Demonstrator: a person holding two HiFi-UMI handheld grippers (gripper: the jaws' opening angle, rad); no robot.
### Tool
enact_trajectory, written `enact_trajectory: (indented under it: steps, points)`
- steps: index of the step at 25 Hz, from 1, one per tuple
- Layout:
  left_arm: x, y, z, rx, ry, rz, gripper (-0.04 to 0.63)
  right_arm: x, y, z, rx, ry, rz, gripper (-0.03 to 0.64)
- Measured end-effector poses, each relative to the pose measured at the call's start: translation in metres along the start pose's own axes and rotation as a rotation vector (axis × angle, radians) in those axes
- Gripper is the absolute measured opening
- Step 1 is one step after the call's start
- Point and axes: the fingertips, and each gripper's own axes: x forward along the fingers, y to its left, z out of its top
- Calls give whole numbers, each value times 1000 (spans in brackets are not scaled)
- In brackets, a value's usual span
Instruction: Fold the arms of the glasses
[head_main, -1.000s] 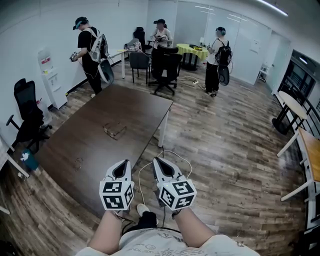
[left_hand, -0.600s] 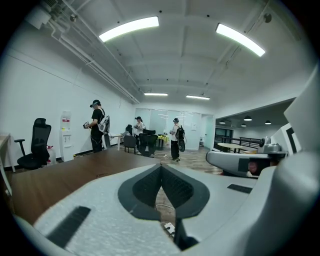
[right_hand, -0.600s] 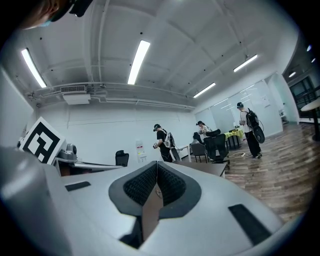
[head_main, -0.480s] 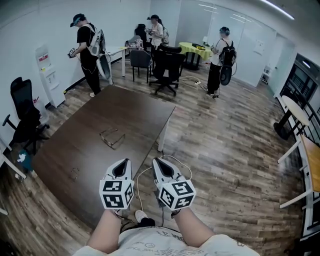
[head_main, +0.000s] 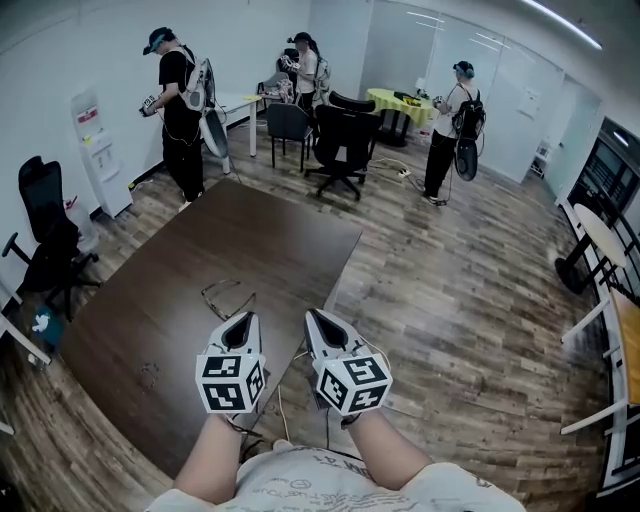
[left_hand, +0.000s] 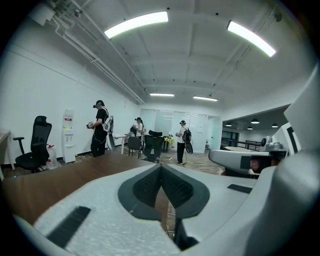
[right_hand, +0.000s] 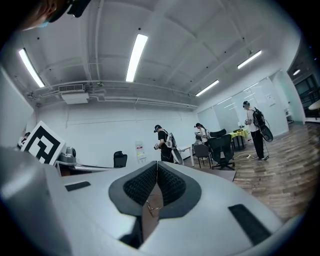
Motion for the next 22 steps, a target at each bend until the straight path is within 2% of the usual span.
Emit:
enact_trajectory:
  steps: [10, 22]
  points:
    - [30, 55, -12, -22, 41, 56, 14, 67, 3, -26, 30, 52, 52, 15]
    - [26, 125, -24, -119, 45, 185, 14, 129, 39, -37, -8, 110, 166, 15]
